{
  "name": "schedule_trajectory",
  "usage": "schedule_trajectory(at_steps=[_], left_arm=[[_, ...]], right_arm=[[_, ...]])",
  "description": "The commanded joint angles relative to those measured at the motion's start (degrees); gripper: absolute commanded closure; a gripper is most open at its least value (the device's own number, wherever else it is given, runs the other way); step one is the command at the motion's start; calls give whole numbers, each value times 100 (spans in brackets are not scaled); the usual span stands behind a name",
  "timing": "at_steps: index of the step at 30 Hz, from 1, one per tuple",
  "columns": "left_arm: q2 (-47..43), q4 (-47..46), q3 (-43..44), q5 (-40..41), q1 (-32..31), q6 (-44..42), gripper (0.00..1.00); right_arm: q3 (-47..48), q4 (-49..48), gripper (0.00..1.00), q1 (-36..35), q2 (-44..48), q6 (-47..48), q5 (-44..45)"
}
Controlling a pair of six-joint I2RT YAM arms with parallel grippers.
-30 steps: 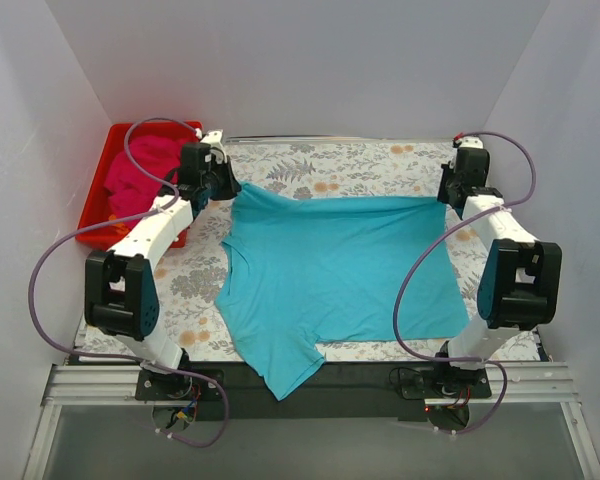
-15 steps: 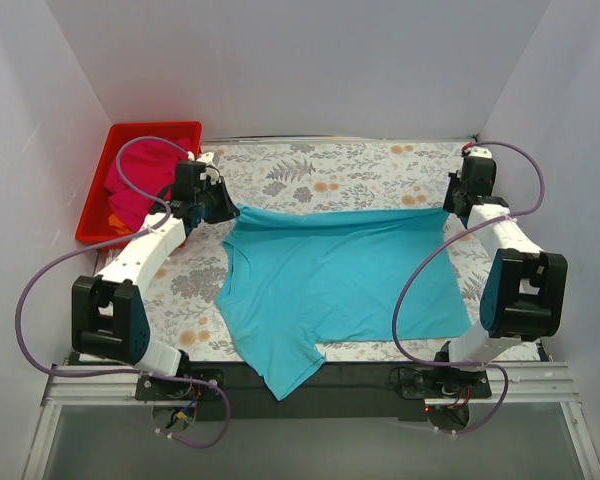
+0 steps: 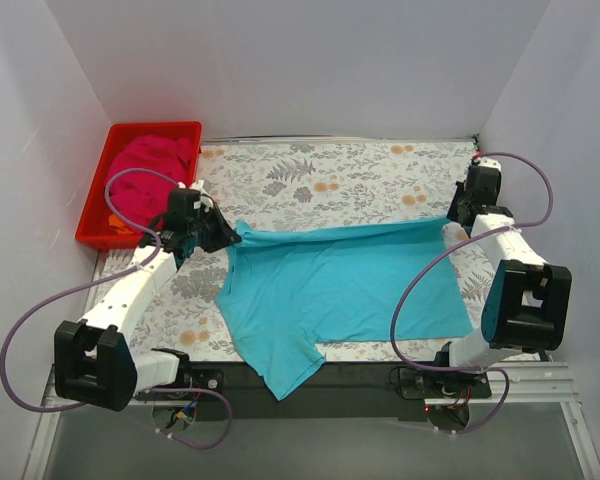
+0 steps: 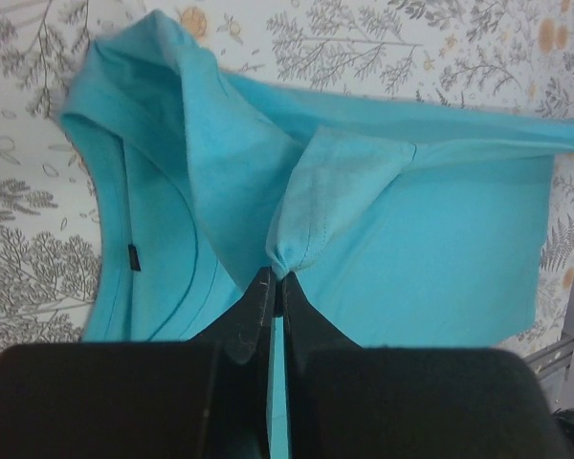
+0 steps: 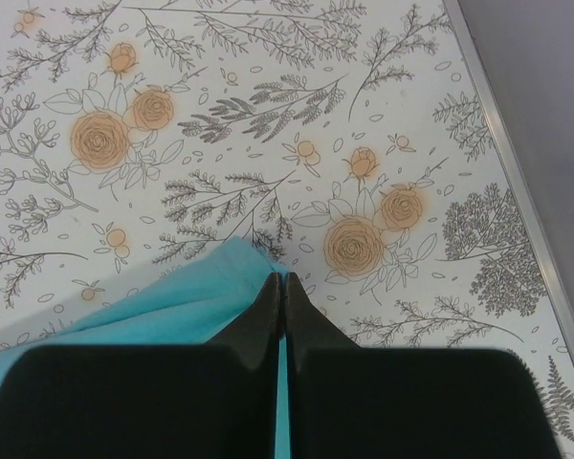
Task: Fold and stack the t-shirts
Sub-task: Fold the tshirt
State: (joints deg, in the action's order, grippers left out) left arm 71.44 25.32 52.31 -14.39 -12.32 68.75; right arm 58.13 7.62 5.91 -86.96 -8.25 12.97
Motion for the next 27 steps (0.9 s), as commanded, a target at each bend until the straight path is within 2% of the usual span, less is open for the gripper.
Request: schedule_trajectory(at_steps=[1,7,10,16,18,20,22,23,25,26,27], left_arm=[[-341,122,-326,-99,-43,349,100],[-833,157,-880,156,-43,762,100],[-947,122,-1188,33,-43,999,100],[-1211,43,-1881,-222,-43,1429,99],[-1439,-44,-2049,-353,-43,1570,92],[-1606,-115,-2242,-520,-51,1772,90],[-1642,-177,-2322,-836,-60,1843,82],[-1668,-177,-2357,-907,-60,1861,70],[-1773,-89,-2340,-925,-60,1844,54],[-1791,-63,-2314,-873,-60,1835,42],[-1791,7,-2192,-750,-60,1800,35]], right_arm=[[-187,38,99,68,197,-282,144],[-608,161,99,86,337,-659,127],[-863,179,98,112,381,-853,153],[-1163,266,86,191,355,-1126,153],[-1304,302,77,208,390,-1231,170],[-1391,345,75,235,425,-1284,171],[-1392,363,70,253,460,-1302,101],[-1375,363,63,253,521,-1276,-4],[-1269,363,57,253,574,-1162,-128],[-1208,328,53,261,609,-1109,-285],[-1077,311,51,253,592,-987,-356]])
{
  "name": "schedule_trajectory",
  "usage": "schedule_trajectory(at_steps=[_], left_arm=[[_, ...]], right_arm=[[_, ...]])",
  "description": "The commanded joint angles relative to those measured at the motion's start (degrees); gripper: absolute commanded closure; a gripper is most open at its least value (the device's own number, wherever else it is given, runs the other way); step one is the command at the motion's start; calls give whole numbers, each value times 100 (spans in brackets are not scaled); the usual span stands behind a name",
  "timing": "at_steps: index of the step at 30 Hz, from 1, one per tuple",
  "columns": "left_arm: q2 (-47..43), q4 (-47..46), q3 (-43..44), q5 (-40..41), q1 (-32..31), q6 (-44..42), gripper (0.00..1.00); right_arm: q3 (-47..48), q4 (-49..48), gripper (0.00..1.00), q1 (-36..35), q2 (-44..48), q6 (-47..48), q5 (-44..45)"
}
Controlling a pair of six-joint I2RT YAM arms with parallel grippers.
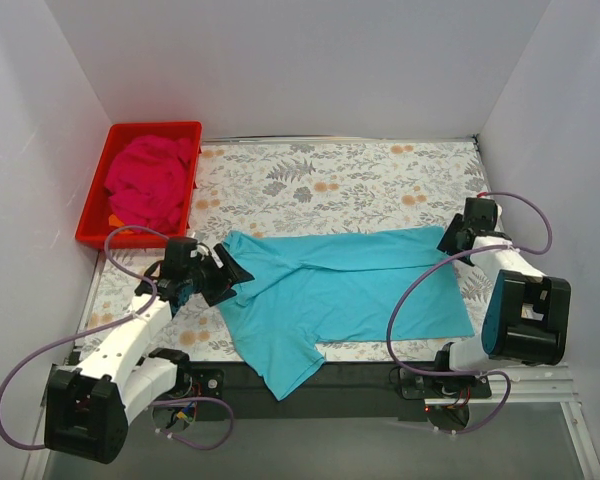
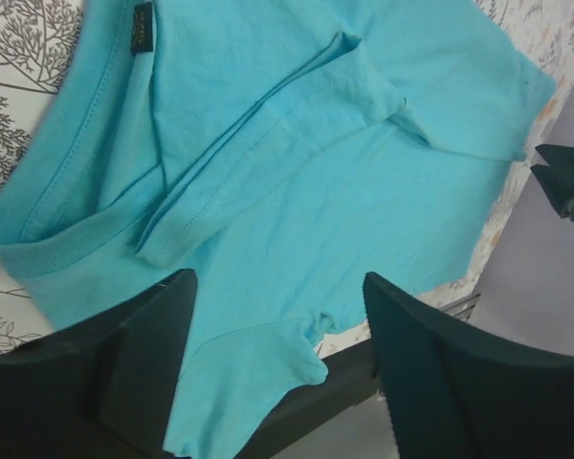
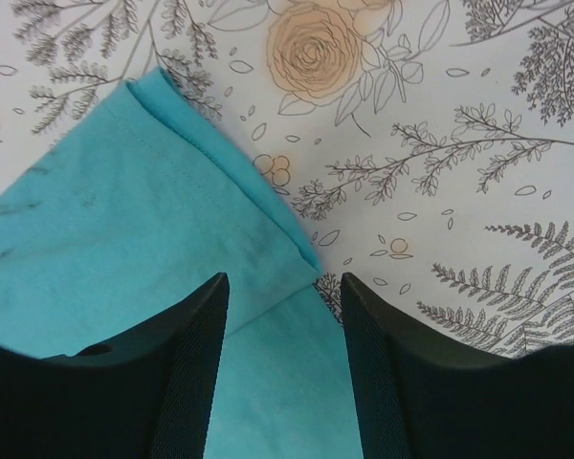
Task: Fold and stack the t-shirts
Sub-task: Fold the tshirt
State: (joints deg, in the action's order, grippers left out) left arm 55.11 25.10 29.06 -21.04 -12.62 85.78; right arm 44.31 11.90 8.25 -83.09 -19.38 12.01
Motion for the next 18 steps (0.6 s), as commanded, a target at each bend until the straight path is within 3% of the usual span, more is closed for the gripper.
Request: schedule_trajectory(at_steps=[1,6,8,13,18], left_arm=[[-133,56,213,168,-21,62,32],[683,-92,1012,837,102,-342,27],[1386,-216,1311,978,225,-561,28],[2626,-541,2190,1330,357,-843,42],[3681,-665,2806,1497,392,-1142,45]], right_arm=[[393,-144,49,19,188,188,-356],[990,-188,49,27,-391,390,-665],[1298,-188,50,27,-759,478,-831],[1720,-241,51,54,-1341,558,-1016],[1958,-285,52,106,-1789,610,-1034]])
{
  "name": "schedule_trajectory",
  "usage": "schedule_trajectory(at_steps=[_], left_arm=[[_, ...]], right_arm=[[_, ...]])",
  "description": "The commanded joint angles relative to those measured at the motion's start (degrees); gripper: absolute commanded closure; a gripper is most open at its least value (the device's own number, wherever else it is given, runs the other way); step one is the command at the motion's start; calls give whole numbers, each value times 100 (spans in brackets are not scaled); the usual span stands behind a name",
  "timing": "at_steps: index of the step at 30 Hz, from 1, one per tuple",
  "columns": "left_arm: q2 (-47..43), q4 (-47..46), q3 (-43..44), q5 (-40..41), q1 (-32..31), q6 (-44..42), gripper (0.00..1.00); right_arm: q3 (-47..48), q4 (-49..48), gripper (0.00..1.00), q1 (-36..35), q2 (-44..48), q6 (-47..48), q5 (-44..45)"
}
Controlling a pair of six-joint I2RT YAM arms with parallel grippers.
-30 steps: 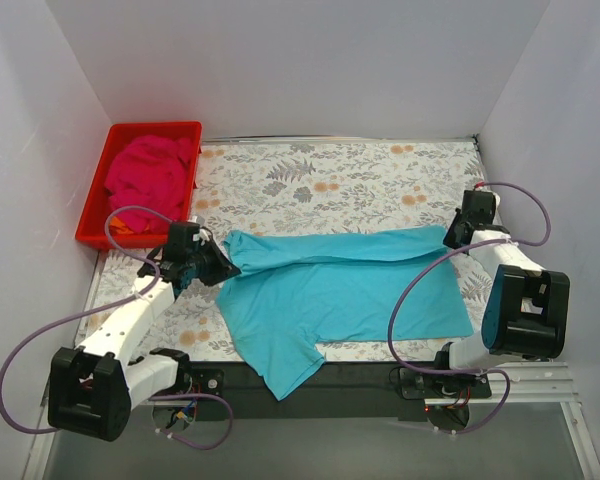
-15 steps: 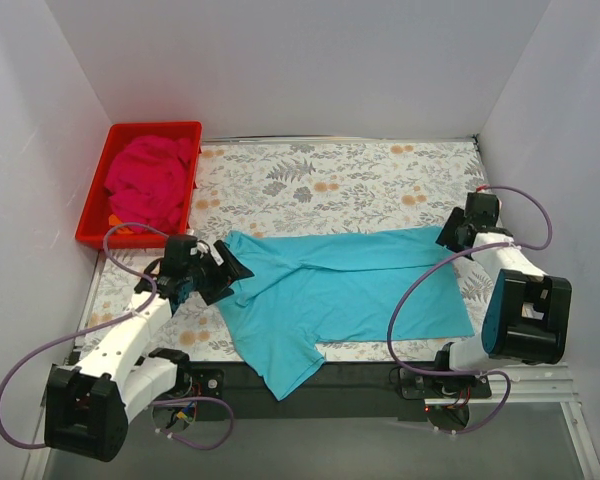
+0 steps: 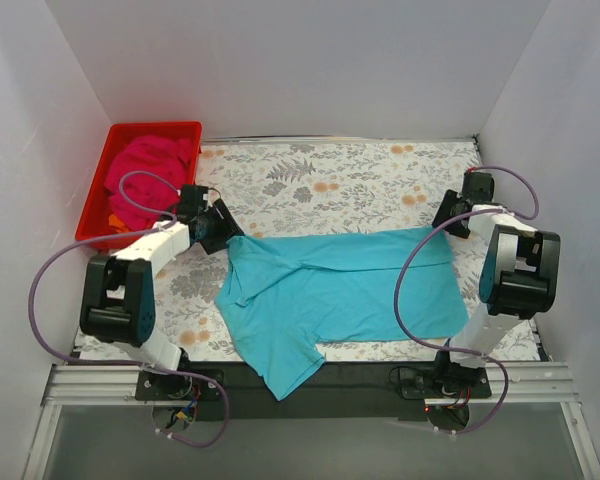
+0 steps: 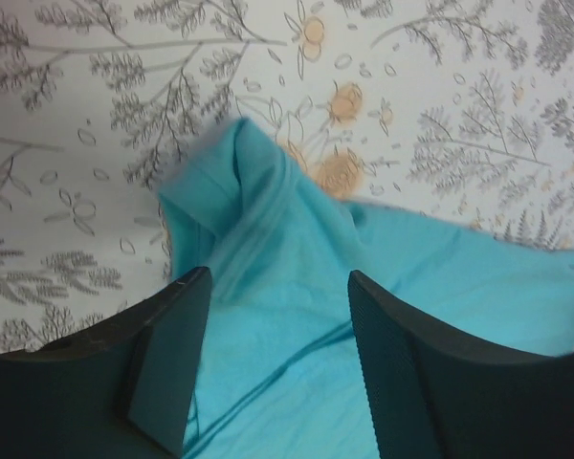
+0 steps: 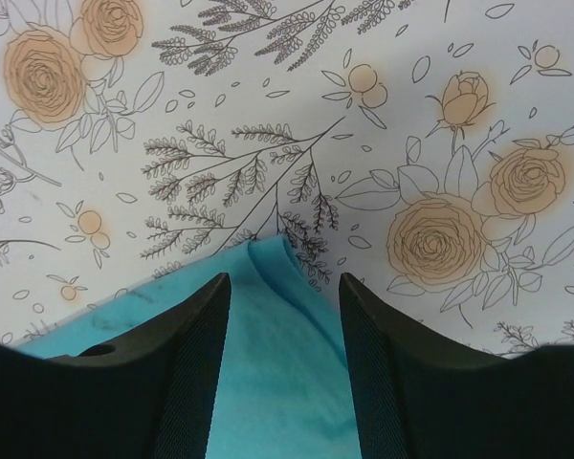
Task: Fold and stack the t-shirts
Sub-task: Fold the tshirt
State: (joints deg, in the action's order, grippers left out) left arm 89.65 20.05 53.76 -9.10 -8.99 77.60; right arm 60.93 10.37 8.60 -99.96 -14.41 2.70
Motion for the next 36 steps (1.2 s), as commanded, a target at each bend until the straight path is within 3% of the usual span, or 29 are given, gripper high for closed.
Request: schedule_trajectory(at_steps=[1,12,23,26,30,33,36], left_arm=[[333,-151,537,330,29,-377,48],[1019,-37,1014,339,21,-887,59],[1072,16,996,321,-155,-1116,61],[1125,7,1031,418,-190,-1177,65],[1265,34,1084,480,-225,-1204,75],[1301,34,1119,620,-226,-1195,88],[1319,60,1198,1102,-191,-1177,100]], right_arm=[[332,-158,52,80,-207,132,-138],[543,-176,54,80,-691,272,-226],[253,-185,59,89,-454,273,-613],[236,-176,68,80,-419,273,-657],[183,-185,69,89,-445,273,-674],[174,-176,79,89,-489,273,-622],[218,-176,96,133,-550,273,-525]])
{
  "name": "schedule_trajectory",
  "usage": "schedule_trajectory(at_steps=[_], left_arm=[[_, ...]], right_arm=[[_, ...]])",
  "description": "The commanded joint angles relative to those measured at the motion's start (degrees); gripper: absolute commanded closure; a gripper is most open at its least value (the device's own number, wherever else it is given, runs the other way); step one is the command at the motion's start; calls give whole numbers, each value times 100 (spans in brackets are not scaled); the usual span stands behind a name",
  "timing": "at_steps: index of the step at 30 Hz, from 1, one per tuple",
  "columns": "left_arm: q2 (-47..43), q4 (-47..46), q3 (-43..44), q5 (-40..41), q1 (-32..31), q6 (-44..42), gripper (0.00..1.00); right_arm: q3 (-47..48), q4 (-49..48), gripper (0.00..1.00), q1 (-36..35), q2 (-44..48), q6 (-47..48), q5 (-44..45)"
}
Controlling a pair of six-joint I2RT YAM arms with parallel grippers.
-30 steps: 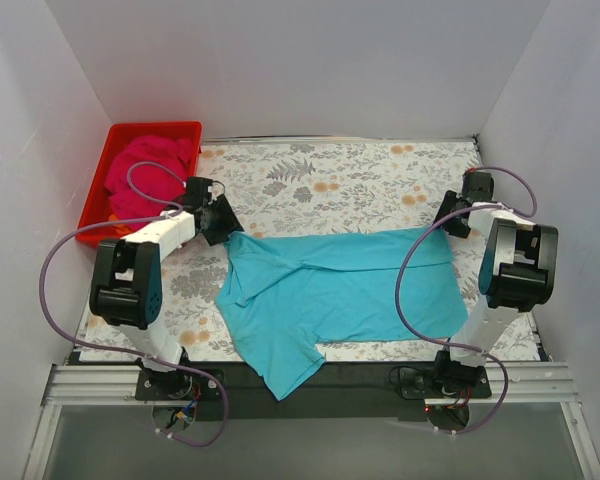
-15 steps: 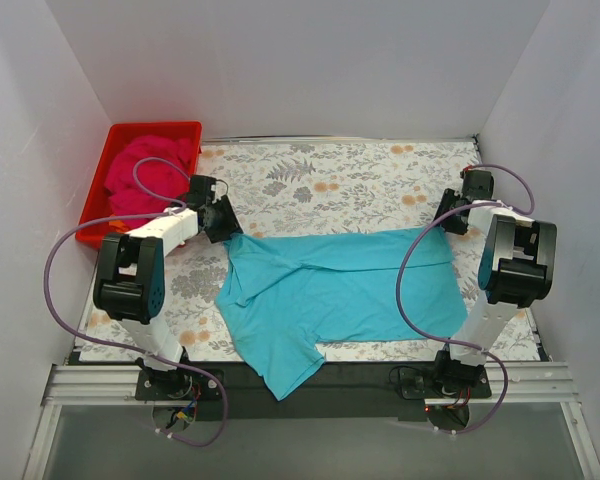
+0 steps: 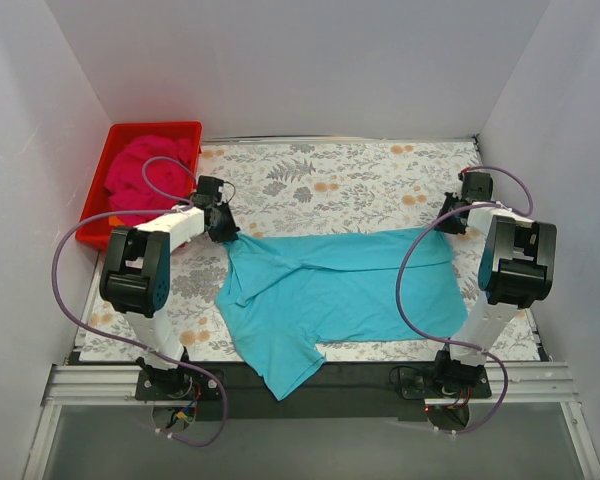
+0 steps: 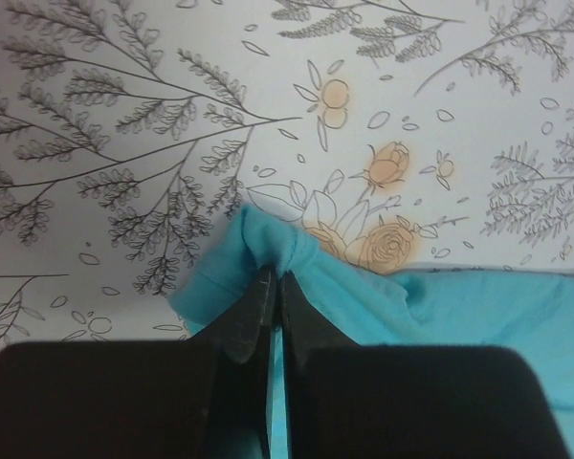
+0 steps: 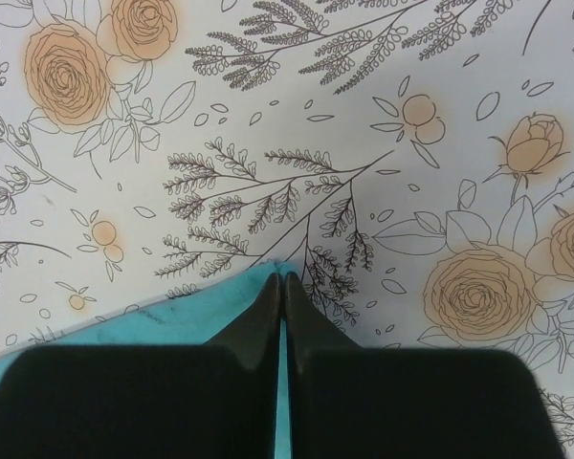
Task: Fold and stack the t-shirts
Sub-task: Fold the tshirt
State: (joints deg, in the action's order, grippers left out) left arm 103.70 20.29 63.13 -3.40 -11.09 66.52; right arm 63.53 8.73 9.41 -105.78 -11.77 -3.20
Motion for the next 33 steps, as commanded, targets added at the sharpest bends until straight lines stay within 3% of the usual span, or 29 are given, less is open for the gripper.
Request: schedule_trajectory(at_steps=[1,4,13,20,25,27,33], left_arm=[[-52,53,296,699,54,-34,100],[-8,80,384,718,309,220,100],[142,-280,394,-679,512,941,100],[-675,-1034,-19,-513,520,1793,100],[-396,-1361,-284,-389,512,2084,99],[-298,-1379,-293,-390,512,1988,87],[-298,-1467,-258,-276,520,1347,65]], right_arm=[[1,-3,99,87,13,17,65],[124,6,99,272,-31,-18,126],[371,32,99,536,-154,-203,-39],[397,-47,99,544,101,-370,-23],[371,-65,99,544,-22,-414,-57],[353,-65,99,553,-66,-405,-110],[353,-56,99,553,-145,-282,-216]])
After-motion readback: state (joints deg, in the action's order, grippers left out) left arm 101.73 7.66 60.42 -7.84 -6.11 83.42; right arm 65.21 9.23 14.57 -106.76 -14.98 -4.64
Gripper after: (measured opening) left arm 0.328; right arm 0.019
